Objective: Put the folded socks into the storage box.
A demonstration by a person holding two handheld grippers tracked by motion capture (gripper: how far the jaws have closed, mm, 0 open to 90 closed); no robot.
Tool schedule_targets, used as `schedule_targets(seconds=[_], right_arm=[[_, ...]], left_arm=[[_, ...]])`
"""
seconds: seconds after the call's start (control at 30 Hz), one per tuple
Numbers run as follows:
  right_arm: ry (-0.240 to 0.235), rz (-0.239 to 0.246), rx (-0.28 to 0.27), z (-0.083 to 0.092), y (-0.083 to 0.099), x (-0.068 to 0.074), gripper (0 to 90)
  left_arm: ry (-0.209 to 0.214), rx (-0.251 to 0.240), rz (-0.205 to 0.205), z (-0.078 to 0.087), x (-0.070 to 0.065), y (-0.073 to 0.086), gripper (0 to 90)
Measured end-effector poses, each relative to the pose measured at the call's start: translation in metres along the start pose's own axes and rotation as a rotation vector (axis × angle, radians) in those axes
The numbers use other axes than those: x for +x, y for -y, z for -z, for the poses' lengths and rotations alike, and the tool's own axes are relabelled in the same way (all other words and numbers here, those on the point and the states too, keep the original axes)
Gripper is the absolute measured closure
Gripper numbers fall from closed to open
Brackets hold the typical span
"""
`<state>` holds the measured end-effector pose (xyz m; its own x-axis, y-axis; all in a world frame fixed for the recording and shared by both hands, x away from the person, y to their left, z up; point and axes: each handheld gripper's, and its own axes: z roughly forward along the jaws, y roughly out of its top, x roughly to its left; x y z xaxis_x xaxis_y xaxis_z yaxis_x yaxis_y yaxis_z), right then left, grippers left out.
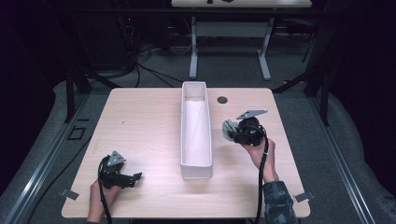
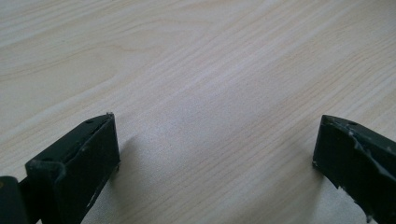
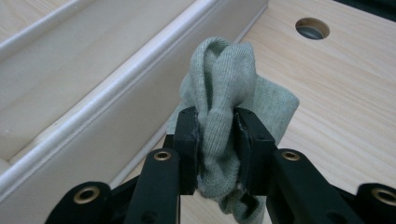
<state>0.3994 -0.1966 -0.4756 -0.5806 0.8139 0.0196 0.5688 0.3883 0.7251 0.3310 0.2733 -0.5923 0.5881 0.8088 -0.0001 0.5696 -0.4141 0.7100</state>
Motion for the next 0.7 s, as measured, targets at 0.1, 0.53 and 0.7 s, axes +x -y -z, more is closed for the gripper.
schedule_targets(seconds=[0.1, 0.53, 0.7], right_arm=[[-0.007, 0.009, -0.015, 0.003, -0.002, 0.004, 71.7], [-0.011, 0.007, -0.025, 0.010, -0.001, 0.005, 71.6], [-0.022, 0.008, -0.043, 0.020, -0.005, 0.006, 71.6]], left_arm=[[0.001, 0.000, -0.002, 0.000, 0.000, 0.000, 0.2], [0.000, -0.001, 0.003, 0.000, 0.000, 0.000, 0.2], [0.001, 0.000, 0.003, 0.000, -0.001, 0.000, 0.2]])
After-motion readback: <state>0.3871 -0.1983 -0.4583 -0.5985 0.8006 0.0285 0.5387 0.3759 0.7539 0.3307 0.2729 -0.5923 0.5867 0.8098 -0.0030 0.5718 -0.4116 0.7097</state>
